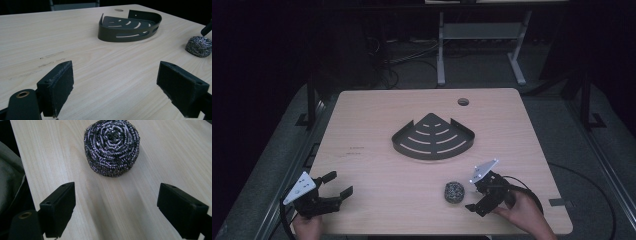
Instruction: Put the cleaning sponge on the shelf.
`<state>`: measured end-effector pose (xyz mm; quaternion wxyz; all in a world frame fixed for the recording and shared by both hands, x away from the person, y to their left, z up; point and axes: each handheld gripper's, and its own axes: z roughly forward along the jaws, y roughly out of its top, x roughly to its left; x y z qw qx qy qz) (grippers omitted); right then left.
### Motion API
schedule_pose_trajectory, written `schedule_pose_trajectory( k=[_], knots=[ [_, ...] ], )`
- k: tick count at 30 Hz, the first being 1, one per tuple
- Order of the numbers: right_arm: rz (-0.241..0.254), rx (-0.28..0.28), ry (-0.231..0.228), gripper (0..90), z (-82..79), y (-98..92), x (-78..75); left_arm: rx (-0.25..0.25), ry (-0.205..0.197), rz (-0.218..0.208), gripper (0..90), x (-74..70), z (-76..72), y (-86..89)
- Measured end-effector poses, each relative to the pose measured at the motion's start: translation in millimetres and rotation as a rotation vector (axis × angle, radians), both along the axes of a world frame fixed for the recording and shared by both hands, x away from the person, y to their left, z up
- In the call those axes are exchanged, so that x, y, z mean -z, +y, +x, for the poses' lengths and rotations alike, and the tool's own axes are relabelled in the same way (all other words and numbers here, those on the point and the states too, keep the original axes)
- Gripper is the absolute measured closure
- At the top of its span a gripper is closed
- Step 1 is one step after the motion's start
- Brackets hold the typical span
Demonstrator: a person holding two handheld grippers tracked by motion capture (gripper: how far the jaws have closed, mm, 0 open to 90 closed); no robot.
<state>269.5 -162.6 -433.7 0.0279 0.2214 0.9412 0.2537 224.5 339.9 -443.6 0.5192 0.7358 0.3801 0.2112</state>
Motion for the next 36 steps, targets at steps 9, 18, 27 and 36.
schedule_pose_trajectory(
  k=[9,18,27,36],
  knots=[
    [-0.009,-0.027,0.008,14.9,5.8,13.5,0.2,-0.004,-0.004,-0.005,13.3,-0.2,-0.4,1.5],
    [-0.015,-0.039,0.018,14.9,8.3,21.2,1.4,-0.002,-0.003,-0.004,13.3,-0.1,-0.4,1.0],
    [-0.022,-0.044,0.021,14.9,12.5,28.1,1.8,0.000,-0.005,-0.004,13.3,-0.5,-0.4,-0.1],
    [-0.032,-0.050,0.032,14.9,16.6,35.5,2.5,-0.002,-0.009,-0.010,13.3,-0.6,-0.9,0.6]
  ],
)
